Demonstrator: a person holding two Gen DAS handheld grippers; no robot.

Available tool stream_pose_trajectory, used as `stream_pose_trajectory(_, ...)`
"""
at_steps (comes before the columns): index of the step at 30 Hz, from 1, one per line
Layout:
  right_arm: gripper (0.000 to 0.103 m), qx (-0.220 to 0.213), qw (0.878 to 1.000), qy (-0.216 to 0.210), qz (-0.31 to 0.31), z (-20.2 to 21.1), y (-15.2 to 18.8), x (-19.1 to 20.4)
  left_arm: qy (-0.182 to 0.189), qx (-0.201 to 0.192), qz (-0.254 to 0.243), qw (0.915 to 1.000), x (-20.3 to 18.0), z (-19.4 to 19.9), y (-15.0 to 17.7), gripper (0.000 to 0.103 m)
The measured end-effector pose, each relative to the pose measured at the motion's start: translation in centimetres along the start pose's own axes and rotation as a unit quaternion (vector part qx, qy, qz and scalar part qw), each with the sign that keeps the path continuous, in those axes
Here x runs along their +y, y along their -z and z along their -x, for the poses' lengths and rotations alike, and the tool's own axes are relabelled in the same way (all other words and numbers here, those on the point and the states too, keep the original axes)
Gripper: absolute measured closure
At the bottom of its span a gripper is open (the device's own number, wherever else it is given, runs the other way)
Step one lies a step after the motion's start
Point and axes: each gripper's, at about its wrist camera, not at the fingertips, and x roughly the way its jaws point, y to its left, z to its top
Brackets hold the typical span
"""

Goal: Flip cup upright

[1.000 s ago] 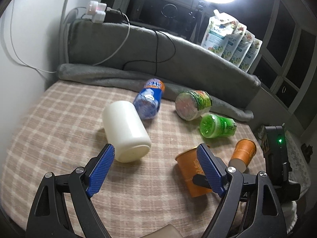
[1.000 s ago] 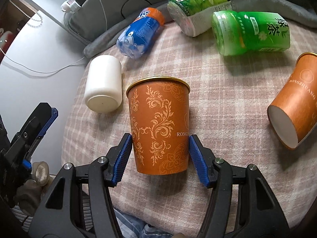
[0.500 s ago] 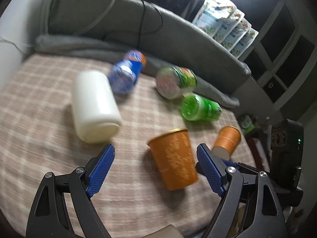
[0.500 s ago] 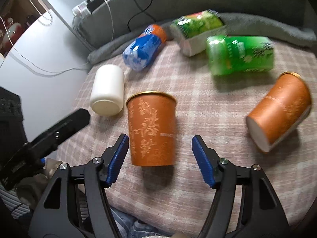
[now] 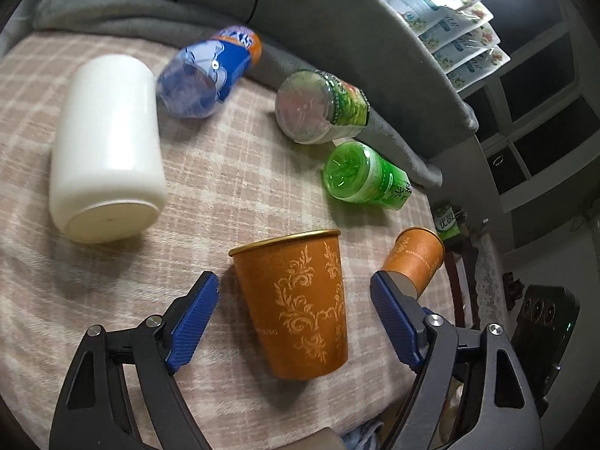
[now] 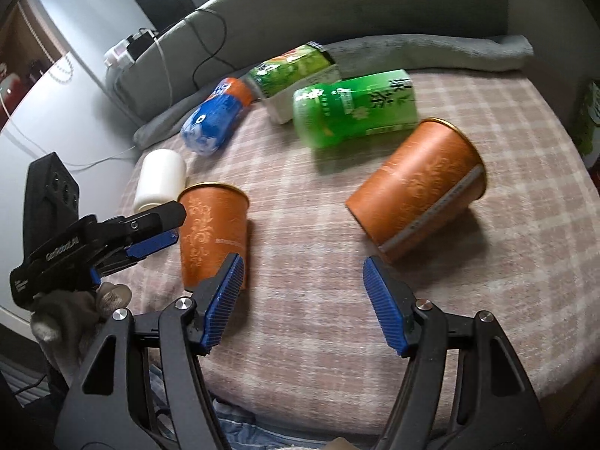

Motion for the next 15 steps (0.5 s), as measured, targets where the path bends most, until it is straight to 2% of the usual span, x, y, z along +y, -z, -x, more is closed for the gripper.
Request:
stream_pose_trajectory(4, 0.034, -0.007, 1.0, 0.003, -0.003, 0.3, -0.2, -0.4, 0.0, 0.01, 0.009, 0.9999, 0.5, -0.7, -0.5, 0.025)
stream_pose_trajectory(12, 0.034, -0.01, 1.0, 0.008, -0.008, 0.1, -0.2, -0.8, 0.0, 0.03, 0.011, 0.9995, 0.7, -1.8, -0.7, 0.036)
stream_pose_trajectory(15, 0.034, -0.011, 1.0, 0.01, -0.008, 0.1, -0.2, -0.9, 0.0, 0.03, 0.01, 0.9995, 0.7, -1.9, -0.8, 0.036)
